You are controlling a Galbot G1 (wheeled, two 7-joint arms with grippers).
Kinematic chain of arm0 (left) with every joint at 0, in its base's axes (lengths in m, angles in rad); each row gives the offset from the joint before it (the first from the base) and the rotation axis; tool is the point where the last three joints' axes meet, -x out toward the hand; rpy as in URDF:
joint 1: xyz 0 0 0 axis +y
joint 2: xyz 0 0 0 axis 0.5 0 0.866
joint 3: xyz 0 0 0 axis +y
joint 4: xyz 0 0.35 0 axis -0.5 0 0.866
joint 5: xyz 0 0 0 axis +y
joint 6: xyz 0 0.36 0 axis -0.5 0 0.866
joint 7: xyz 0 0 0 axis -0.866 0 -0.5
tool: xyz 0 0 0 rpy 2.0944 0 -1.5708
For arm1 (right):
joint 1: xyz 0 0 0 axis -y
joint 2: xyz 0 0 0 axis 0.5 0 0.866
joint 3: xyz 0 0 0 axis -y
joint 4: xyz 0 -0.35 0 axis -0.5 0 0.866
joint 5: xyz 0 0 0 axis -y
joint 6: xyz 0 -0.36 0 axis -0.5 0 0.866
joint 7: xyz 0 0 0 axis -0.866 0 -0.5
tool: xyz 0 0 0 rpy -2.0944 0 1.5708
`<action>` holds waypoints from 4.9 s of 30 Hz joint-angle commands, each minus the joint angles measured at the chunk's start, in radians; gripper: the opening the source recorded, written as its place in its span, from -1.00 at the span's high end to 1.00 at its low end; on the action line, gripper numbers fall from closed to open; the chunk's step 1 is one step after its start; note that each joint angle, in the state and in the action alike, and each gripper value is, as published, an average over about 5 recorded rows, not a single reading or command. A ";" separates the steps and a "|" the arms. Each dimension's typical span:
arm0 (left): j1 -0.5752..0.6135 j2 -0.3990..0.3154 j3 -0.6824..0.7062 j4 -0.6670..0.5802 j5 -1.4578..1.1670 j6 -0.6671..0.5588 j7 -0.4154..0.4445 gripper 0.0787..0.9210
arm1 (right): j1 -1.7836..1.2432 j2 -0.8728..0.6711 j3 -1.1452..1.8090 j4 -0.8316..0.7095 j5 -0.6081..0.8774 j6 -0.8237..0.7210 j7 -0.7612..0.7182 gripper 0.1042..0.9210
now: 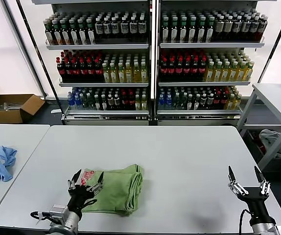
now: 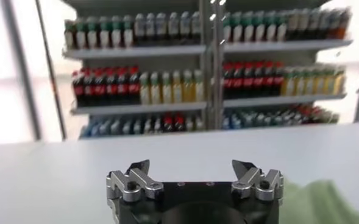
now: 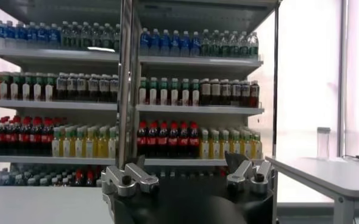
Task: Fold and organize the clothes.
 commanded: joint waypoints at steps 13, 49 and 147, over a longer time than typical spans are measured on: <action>0.036 -0.062 -0.060 0.201 -0.140 -0.005 0.057 -0.77 | -0.011 0.002 -0.003 0.000 0.023 -0.007 -0.002 -0.76; 0.090 0.106 -0.634 -0.040 -0.268 0.079 0.066 0.86 | 0.089 0.001 -0.038 0.017 0.037 -0.057 0.007 -0.76; 0.006 -0.060 -0.126 -0.111 0.431 0.118 0.127 -0.77 | 0.867 0.381 -0.861 -0.492 0.176 -0.552 0.088 -0.76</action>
